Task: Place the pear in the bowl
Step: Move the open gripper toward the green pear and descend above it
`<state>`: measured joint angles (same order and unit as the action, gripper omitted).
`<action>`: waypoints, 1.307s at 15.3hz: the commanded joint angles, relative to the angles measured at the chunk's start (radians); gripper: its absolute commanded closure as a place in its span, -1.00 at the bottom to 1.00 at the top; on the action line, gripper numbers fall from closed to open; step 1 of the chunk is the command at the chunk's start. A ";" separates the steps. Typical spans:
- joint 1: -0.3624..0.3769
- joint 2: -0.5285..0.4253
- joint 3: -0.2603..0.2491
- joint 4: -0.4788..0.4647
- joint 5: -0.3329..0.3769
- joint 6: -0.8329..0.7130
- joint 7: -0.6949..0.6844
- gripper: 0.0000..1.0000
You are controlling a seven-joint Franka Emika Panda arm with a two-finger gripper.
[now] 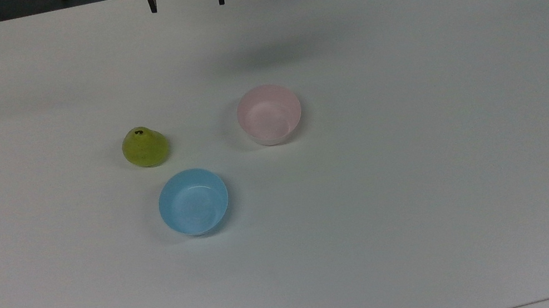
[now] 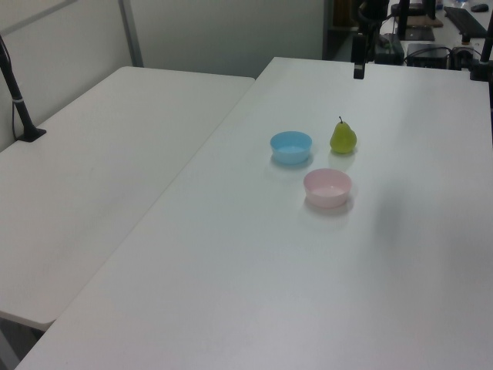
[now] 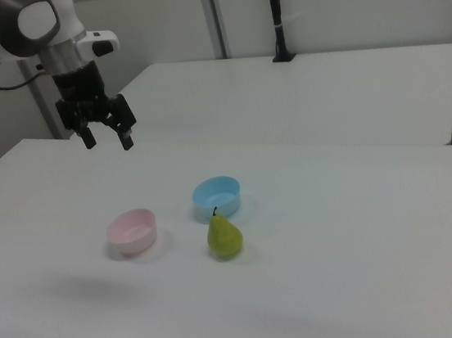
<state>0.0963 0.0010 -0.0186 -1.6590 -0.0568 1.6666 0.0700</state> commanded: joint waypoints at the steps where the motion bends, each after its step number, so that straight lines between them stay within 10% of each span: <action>1: 0.003 -0.016 -0.014 -0.008 0.017 -0.008 0.002 -1.00; 20: -0.107 0.060 -0.017 -0.007 0.025 0.079 -0.191 -1.00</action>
<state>0.0132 0.0210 -0.0308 -1.6595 -0.0555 1.6954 -0.0342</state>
